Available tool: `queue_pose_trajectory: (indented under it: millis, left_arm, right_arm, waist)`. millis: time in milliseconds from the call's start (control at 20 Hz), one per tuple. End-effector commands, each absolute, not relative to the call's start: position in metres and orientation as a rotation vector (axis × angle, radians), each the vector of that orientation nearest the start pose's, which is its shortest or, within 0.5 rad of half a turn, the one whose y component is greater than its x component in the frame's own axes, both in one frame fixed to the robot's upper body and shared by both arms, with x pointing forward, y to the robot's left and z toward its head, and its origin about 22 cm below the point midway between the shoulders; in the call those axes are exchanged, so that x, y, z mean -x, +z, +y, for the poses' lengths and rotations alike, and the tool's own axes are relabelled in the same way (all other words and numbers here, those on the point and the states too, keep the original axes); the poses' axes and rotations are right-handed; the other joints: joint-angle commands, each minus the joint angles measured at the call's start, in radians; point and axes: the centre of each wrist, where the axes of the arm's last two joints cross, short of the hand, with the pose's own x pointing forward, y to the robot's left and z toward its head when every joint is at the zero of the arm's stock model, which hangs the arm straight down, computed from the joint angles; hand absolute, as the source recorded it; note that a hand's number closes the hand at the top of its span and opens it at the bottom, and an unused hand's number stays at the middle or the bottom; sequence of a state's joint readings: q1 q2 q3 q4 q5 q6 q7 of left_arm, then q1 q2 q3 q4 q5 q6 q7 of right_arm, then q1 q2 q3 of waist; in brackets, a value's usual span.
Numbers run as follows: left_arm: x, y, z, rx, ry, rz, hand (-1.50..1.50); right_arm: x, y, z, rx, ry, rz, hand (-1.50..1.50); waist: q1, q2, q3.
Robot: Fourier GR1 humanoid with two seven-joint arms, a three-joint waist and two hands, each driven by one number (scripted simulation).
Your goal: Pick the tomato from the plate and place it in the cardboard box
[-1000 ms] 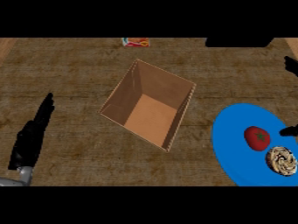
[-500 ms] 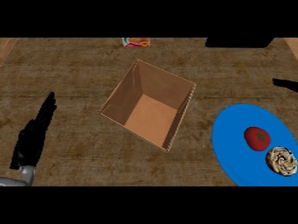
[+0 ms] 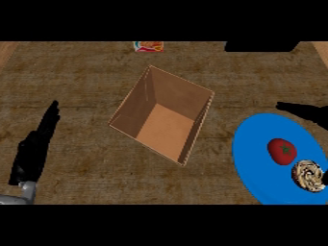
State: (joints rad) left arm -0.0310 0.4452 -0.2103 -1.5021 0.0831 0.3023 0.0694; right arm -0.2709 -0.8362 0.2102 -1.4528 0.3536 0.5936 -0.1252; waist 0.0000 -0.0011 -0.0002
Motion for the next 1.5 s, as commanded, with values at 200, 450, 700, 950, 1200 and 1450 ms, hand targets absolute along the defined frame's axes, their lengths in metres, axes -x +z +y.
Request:
queue_pose_trajectory:
  millis: [200,450,700,950,1200,1450]
  left_arm:
    - [-0.231,0.019,0.297,-0.391,-0.209,-1.434,0.0]
    - [-0.24,0.02,0.293,-0.387,-0.193,-1.442,0.0]
    - [-0.22,-0.002,0.29,-0.39,-0.202,-1.445,0.0]
    - [-0.241,0.001,0.279,-0.372,-0.207,-1.432,0.0]
    - [-0.237,0.027,0.295,-0.362,-0.206,-1.428,0.0]
    - [-0.247,0.006,0.272,-0.381,-0.198,-1.445,0.0]
  right_arm:
    - [-0.287,0.087,-0.341,0.405,1.452,-1.061,-1.5]
    - [-0.296,0.091,-0.351,0.398,1.449,-1.039,-1.5]
    - [-0.28,0.061,-0.357,0.407,1.452,-1.053,-1.5]
    - [-0.269,0.071,-0.369,0.412,1.463,-1.05,-1.5]
    - [-0.29,0.067,-0.347,0.423,1.437,-1.068,-1.5]
    - [-0.277,0.054,-0.346,0.407,1.432,-1.058,-1.5]
  waist:
    - [0.007,0.0,0.0]
    - [0.006,0.001,0.0]
    - [0.003,0.001,0.0]
    - [-0.003,0.001,0.0]
    - [0.003,0.001,0.0]
    - [-0.002,0.001,0.0]
